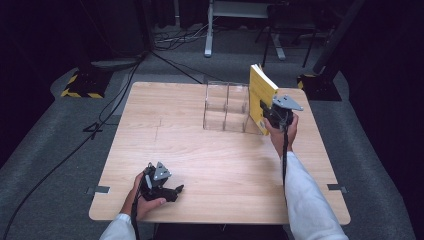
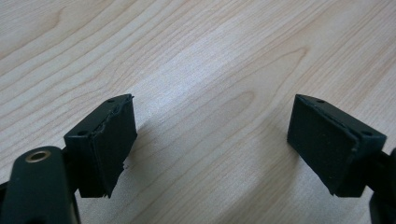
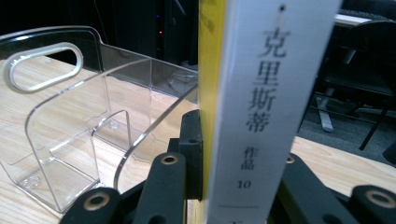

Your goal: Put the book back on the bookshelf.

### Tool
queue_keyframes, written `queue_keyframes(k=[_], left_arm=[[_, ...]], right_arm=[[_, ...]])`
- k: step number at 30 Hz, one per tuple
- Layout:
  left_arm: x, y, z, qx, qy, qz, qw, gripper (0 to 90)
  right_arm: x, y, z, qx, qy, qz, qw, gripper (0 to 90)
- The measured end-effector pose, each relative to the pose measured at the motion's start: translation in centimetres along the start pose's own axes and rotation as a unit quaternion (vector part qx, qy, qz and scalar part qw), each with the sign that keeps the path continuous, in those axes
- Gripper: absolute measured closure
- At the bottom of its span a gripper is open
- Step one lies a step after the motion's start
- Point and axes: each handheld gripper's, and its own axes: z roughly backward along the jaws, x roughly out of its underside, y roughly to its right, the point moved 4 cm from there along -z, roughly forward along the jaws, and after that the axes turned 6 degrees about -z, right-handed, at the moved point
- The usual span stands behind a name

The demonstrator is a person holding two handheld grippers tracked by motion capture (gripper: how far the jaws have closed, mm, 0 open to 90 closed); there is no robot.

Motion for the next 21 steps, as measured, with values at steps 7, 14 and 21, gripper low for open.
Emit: queue_keyframes(k=[7, 14, 21], left_arm=[[0.0, 0.0, 0.0, 0.002, -0.002, -0.001, 1.0, 16.1], [0.0, 0.0, 0.1, 0.002, 0.0, -0.005, 1.0, 16.1], [0.1, 0.1, 0.1, 0.005, 0.0, -0.005, 1.0, 16.1]], right_arm=[[0.8, -0.1, -0.6, 0.006, 0.003, -0.002, 1.0, 75.8], [0.6, -0.1, -0.6, 0.014, 0.012, -0.006, 0.9998, 75.9], [0.5, -0.2, -1.4, 0.028, 0.021, -0.017, 0.9992, 75.8]])
